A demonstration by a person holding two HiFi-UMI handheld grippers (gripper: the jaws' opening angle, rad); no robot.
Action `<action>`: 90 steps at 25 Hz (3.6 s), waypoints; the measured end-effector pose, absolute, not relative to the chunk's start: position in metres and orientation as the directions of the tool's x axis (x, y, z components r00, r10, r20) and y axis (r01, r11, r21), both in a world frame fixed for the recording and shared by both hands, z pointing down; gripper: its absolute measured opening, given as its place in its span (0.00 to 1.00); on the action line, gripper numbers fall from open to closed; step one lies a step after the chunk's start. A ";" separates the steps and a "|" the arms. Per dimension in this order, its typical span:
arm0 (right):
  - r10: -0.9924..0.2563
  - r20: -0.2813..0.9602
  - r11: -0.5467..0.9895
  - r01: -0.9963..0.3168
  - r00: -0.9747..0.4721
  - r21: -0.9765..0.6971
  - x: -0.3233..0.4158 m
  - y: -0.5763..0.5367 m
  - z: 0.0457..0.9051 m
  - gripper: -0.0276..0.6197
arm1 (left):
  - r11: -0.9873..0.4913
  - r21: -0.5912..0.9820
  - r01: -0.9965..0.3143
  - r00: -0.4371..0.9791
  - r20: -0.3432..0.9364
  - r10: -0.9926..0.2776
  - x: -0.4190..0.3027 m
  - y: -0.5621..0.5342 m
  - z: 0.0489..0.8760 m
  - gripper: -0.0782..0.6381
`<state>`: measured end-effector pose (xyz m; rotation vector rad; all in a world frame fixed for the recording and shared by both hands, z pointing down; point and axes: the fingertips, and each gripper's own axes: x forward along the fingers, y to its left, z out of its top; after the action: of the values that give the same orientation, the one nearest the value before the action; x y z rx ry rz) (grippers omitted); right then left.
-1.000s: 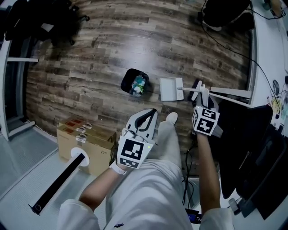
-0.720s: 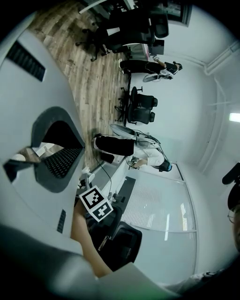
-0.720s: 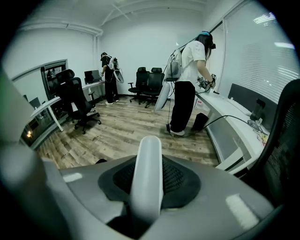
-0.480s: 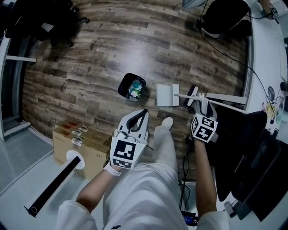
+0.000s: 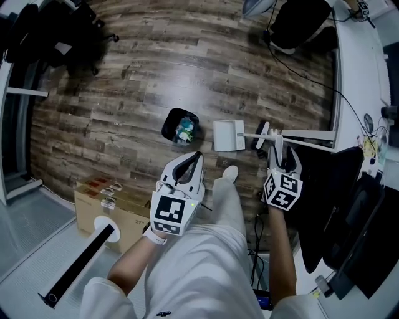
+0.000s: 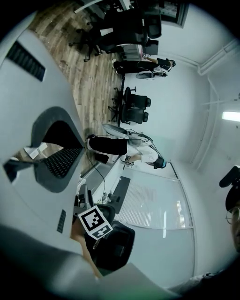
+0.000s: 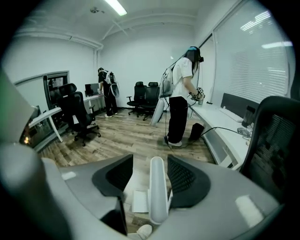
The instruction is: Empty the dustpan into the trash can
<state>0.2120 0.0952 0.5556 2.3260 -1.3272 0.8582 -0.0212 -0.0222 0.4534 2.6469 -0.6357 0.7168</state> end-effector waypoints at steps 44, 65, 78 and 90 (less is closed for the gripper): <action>-0.906 0.330 -0.286 -0.958 0.266 -0.013 0.084 0.160 0.305 0.06 | -0.890 0.138 -0.434 0.875 0.302 -0.379 -0.102 0.007 0.281 0.12; -0.928 0.227 -0.310 -0.950 0.296 -0.028 0.063 0.173 0.268 0.06 | -0.900 0.116 -0.420 0.887 0.263 -0.380 -0.113 0.018 0.265 0.12; -0.924 0.243 -0.305 -0.952 0.295 -0.004 0.059 0.169 0.277 0.06 | -0.904 0.130 -0.408 0.891 0.270 -0.364 -0.108 0.025 0.272 0.12; -0.919 0.259 -0.305 -0.952 0.299 0.017 0.057 0.164 0.282 0.06 | -0.906 0.132 -0.403 0.895 0.265 -0.360 -0.106 0.024 0.274 0.12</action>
<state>0.0573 0.1636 0.2819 2.3919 -1.7418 0.3006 -0.1057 0.0237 0.2743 2.8774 -0.5846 0.3510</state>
